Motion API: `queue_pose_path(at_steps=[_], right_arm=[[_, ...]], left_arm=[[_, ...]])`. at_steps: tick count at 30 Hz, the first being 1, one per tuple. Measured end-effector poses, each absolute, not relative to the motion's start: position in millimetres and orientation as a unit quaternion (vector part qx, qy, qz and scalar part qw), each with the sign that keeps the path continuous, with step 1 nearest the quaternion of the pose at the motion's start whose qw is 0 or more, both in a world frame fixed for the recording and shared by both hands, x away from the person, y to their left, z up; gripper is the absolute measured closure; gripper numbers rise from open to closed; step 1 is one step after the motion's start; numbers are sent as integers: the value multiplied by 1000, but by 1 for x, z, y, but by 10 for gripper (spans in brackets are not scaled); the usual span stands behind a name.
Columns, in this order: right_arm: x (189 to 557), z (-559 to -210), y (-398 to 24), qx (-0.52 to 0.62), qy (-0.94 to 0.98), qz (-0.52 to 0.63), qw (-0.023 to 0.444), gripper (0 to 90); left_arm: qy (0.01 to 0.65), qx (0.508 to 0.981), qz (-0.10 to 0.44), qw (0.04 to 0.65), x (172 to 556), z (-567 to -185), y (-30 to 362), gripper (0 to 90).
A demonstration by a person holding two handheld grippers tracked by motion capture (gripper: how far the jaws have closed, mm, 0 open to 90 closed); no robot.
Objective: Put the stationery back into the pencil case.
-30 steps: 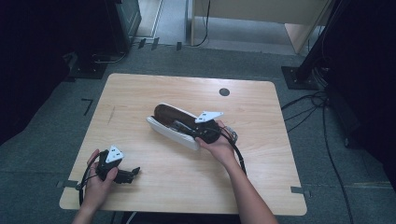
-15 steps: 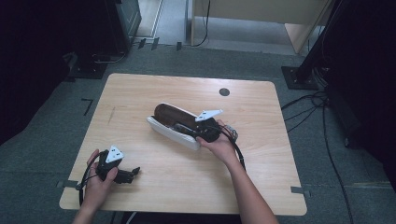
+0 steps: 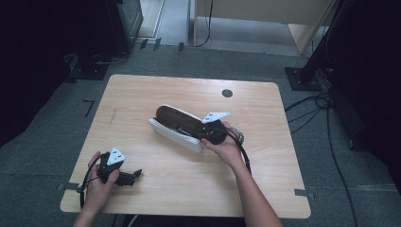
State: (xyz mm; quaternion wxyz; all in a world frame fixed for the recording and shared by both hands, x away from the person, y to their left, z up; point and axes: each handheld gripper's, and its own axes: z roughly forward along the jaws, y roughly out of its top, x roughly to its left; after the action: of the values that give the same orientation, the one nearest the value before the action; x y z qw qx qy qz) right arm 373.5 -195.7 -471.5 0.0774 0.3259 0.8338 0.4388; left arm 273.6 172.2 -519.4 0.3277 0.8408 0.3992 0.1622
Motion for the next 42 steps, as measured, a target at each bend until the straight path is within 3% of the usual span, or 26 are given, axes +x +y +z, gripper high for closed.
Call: queue_pose_path(at_steps=[4,25,35,42], right_arm=[[373,-470,-199,327,831,442,89,870],[351,-440,-223,319,803,487,127,801],[336,-430,-252,350,777,502,148,663],[326,-427,-271,376,767,492,168,474]], left_arm=[[399,841,162,327,274,-519,172,0],[399,841,162,328,274,-519,172,0],[399,841,163,327,274,-519,172,0],[399,841,163,327,274,-519,172,0]])
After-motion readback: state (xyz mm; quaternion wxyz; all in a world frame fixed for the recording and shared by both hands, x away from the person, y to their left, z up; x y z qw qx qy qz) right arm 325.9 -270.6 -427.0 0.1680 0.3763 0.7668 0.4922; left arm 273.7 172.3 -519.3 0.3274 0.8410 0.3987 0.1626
